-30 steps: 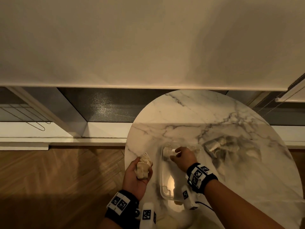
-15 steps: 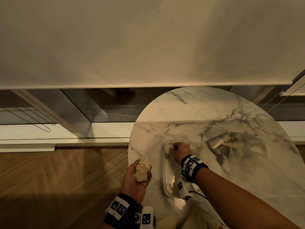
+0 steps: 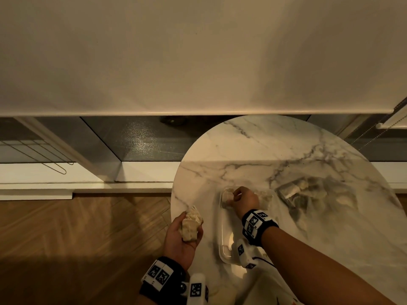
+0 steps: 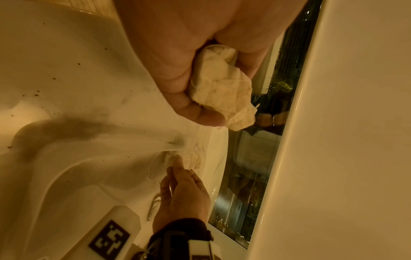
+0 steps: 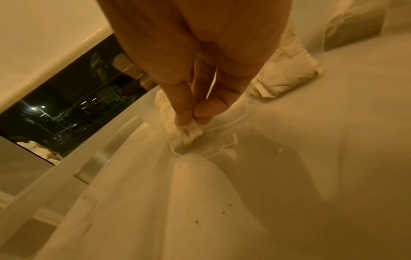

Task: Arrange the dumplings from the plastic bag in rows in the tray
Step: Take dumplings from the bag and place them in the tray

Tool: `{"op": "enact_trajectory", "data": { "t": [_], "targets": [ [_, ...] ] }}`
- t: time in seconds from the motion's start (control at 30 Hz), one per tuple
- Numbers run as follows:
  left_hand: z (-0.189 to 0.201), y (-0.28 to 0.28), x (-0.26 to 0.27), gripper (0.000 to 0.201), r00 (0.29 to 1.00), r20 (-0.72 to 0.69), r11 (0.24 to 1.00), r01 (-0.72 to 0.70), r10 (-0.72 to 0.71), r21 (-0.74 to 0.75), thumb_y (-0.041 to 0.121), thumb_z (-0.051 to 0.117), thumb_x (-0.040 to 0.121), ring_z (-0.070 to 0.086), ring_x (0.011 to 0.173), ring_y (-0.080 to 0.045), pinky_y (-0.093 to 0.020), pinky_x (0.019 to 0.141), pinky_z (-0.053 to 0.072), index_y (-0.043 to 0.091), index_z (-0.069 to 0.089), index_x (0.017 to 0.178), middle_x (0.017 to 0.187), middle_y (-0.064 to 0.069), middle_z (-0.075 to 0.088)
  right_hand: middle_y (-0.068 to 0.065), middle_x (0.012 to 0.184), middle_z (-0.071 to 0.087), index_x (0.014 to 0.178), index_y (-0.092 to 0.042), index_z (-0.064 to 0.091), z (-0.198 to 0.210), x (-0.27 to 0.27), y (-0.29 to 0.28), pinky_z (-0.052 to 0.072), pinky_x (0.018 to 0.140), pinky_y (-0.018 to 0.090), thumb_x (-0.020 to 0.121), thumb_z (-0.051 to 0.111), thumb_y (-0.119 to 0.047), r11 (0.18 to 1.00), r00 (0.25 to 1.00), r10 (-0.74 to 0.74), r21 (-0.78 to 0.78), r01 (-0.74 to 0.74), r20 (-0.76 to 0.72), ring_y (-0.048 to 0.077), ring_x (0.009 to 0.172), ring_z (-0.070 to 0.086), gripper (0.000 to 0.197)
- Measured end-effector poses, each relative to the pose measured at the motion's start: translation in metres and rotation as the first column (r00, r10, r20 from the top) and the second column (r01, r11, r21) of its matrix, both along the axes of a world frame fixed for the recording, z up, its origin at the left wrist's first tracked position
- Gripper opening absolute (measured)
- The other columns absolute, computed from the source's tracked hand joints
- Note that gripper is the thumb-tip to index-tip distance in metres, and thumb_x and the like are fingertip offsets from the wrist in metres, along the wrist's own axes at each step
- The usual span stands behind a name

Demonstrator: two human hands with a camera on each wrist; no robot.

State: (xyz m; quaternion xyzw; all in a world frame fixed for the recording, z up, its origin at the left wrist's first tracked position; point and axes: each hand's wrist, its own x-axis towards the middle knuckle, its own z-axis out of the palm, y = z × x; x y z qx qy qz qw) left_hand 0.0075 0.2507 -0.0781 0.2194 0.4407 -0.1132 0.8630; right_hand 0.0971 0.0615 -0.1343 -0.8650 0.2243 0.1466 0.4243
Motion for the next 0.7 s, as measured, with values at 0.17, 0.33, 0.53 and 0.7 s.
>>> {"op": "enact_trajectory", "data": {
  "t": [0.17,0.33,0.53,0.7],
  "targets": [
    [0.003,-0.003,0.003,0.023,1.0,0.012,1.0,0.005,-0.005,0.006,0.022,0.057,0.096,0.062,0.081,-0.025,-0.027,0.051,0.056,0.002,0.064,0.105,0.091,-0.016,0.066,0.003,0.084,0.069,0.099,-0.011,0.067,-0.007,0.0,-0.001,0.058,0.075,0.032,0.079,0.078,-0.015,0.999,1.0,-0.028,-0.014,0.028,0.009,0.018,0.08,0.066,0.023],
    [0.002,-0.005,0.004,0.024,1.0,0.008,1.0,0.015,-0.015,0.006,0.023,0.058,0.095,0.062,0.081,-0.024,-0.027,0.051,0.056,0.002,0.064,0.106,0.093,-0.016,0.066,0.003,0.089,0.067,0.105,-0.008,0.069,-0.003,0.001,-0.003,0.057,0.081,0.032,0.081,0.077,-0.017,0.999,0.999,-0.034,-0.02,0.034,-0.002,0.02,0.086,0.065,0.027],
    [0.006,-0.008,0.005,0.025,0.999,0.039,1.0,0.026,-0.025,-0.011,0.023,0.057,0.097,0.062,0.082,-0.024,-0.026,0.053,0.056,0.002,0.066,0.106,0.088,-0.015,0.069,0.006,0.099,0.07,0.101,-0.015,0.071,0.02,-0.004,-0.015,0.05,0.072,0.026,0.082,0.073,-0.027,0.992,0.979,0.112,-0.041,-0.12,-0.173,0.02,0.089,0.065,0.022],
    [0.008,-0.016,0.009,0.028,0.994,0.075,0.997,0.075,-0.074,-0.003,0.025,0.057,0.096,0.064,0.086,-0.024,-0.032,0.063,0.058,0.003,0.067,0.11,0.097,-0.015,0.069,-0.006,0.069,0.068,0.078,-0.017,0.072,0.069,-0.033,-0.015,0.052,0.061,0.024,0.084,0.074,-0.034,0.938,0.951,0.31,0.164,-0.304,-0.011,0.007,0.065,0.062,0.018]
  ]
}}
